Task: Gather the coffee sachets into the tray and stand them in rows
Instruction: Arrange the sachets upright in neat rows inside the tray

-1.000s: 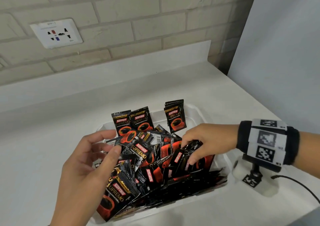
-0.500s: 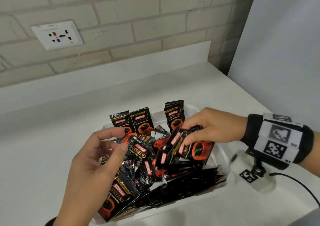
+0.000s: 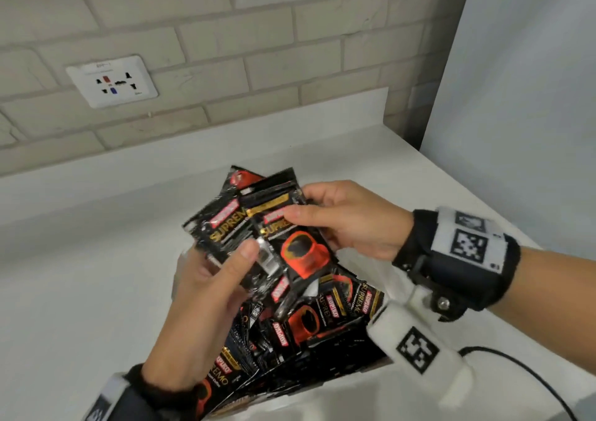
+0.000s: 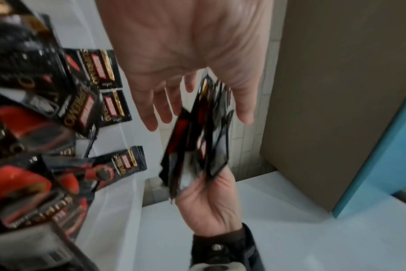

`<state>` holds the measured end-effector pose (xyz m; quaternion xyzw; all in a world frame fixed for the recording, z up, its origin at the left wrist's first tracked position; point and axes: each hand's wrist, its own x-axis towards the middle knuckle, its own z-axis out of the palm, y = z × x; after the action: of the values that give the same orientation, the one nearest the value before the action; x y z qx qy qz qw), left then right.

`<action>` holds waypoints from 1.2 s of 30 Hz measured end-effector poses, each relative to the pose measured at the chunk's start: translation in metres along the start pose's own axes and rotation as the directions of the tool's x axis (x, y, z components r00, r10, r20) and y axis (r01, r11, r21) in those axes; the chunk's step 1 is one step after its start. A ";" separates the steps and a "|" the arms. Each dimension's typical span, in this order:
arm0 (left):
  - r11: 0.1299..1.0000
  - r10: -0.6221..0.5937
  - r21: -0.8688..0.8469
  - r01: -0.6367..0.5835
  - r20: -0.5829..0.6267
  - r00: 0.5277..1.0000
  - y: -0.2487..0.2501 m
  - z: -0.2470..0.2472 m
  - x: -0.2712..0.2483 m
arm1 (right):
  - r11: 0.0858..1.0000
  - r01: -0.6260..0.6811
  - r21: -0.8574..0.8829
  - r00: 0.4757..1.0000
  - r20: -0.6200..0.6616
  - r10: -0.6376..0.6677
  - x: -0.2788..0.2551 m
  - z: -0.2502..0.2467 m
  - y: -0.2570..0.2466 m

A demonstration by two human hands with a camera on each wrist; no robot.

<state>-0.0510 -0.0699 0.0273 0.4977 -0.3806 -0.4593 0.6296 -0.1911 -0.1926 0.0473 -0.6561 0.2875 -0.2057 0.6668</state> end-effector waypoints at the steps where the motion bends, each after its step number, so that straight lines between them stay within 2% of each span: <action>1: 0.999 -0.003 -0.048 0.002 -0.012 1.000 0.001 0.004 0.000 | 1.000 0.005 -0.012 1.000 -0.009 -0.005 0.001 0.009 0.001; 4: 0.990 -0.019 -0.142 -0.005 -0.166 0.986 0.002 0.009 0.004 | 0.986 0.094 -0.139 0.994 -0.040 -0.100 0.003 0.031 0.004; 6: 0.986 -0.057 -0.165 0.023 -0.206 0.977 0.002 0.011 0.005 | 0.975 0.117 -0.189 0.992 -0.021 -0.123 0.001 0.042 0.007; 8: 0.984 -0.088 -0.170 0.049 -0.226 0.970 0.000 0.010 0.004 | 0.980 0.100 -0.170 0.995 -0.005 -0.102 -0.003 0.047 0.009; 14: 0.980 -0.160 -0.149 0.132 -0.196 0.968 -0.001 0.003 0.000 | 0.974 0.081 -0.212 0.997 0.010 -0.081 -0.006 0.046 0.018; 19: 0.967 -0.211 -0.177 0.184 -0.155 0.965 -0.006 0.005 -0.007 | 0.927 0.071 -0.369 0.997 -0.013 -0.081 -0.011 0.034 0.014; 22: 0.971 -0.196 -0.173 0.166 -0.178 0.964 -0.009 0.007 -0.010 | 0.960 0.007 -0.281 0.995 -0.093 -0.034 -0.018 0.019 0.008; 26: 0.982 -0.145 -0.148 0.116 -0.199 0.969 -0.013 0.014 -0.011 | 0.987 -0.025 -0.156 0.998 -0.055 0.017 -0.020 0.018 0.012; 30: 0.975 -0.176 -0.161 0.151 -0.154 0.972 -0.016 0.015 -0.014 | 0.999 -0.042 -0.022 0.993 -0.111 0.039 -0.021 0.017 0.016; 33: 0.973 -0.195 -0.151 0.175 -0.125 0.973 -0.018 0.012 -0.015 | 0.999 -0.048 -0.022 0.989 -0.142 0.044 -0.021 0.017 0.019; 36: 0.974 -0.193 -0.147 0.171 -0.151 0.969 -0.021 0.010 -0.016 | 0.999 -0.047 -0.011 0.986 -0.161 0.045 -0.022 0.018 0.024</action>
<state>-0.0686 -0.0592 0.0090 0.5237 -0.2485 -0.4970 0.6457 -0.1978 -0.1632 0.0255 -0.6355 0.3571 -0.2404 0.6410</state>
